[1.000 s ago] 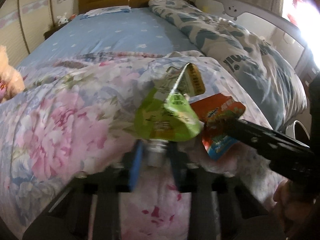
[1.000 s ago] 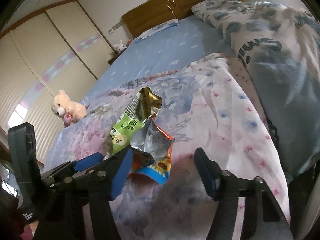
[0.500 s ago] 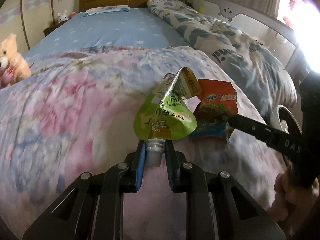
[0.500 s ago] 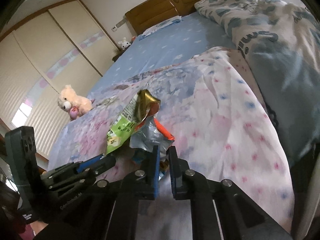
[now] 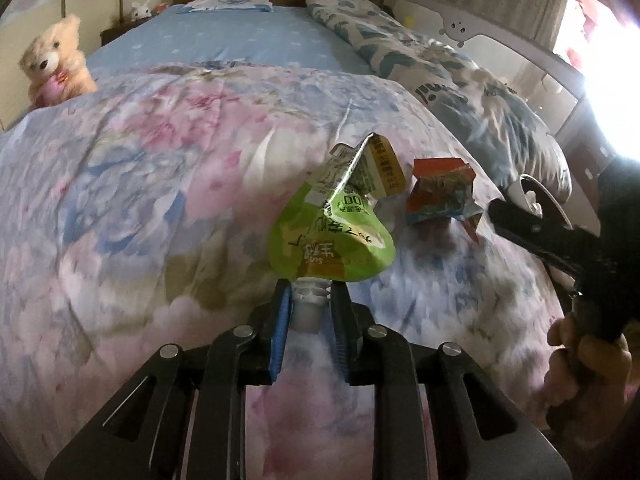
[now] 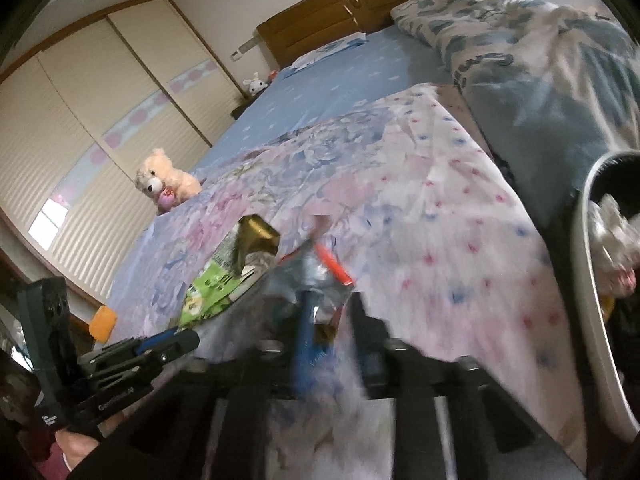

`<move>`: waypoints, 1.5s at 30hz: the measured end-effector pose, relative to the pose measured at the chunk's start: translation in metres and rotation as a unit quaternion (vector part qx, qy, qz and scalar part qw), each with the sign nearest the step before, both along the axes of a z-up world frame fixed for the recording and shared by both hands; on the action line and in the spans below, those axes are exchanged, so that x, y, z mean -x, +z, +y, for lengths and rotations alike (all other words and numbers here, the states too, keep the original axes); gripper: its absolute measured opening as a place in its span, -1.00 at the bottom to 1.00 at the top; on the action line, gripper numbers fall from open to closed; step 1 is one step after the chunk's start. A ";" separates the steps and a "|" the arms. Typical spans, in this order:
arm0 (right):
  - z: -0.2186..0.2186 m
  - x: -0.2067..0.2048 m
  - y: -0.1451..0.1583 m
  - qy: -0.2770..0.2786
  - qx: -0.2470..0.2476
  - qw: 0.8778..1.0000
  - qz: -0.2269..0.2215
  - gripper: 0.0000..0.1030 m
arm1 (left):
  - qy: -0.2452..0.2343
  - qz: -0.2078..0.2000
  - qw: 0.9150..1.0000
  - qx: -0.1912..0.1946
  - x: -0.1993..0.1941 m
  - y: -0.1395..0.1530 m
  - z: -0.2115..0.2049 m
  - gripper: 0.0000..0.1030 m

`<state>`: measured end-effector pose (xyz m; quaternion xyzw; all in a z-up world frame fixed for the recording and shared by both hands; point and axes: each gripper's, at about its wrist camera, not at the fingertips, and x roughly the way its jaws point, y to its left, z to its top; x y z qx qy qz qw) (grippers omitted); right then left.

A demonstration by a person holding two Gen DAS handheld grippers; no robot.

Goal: Collect trash

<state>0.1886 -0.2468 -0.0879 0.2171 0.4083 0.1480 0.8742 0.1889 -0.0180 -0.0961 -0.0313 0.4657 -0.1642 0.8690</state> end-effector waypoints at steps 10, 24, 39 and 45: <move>0.007 -0.006 0.008 -0.027 0.024 0.999 -0.024 0.65 | 0.019 -0.021 0.999 0.029 -0.004 0.023 0.015 -0.10; 0.017 -0.034 -0.009 -0.017 0.037 0.999 0.004 -0.22 | -0.007 -0.010 1.000 -0.026 -0.042 0.003 -0.018 0.19; -0.004 0.017 0.015 -0.037 -0.003 0.999 -0.024 -0.70 | -0.045 -0.037 0.998 -0.004 -0.010 0.019 -0.040 -0.77; -0.028 0.042 0.027 -0.061 -0.012 0.997 -0.037 -0.73 | -0.050 -0.047 0.998 0.008 0.002 0.029 -0.049 -0.79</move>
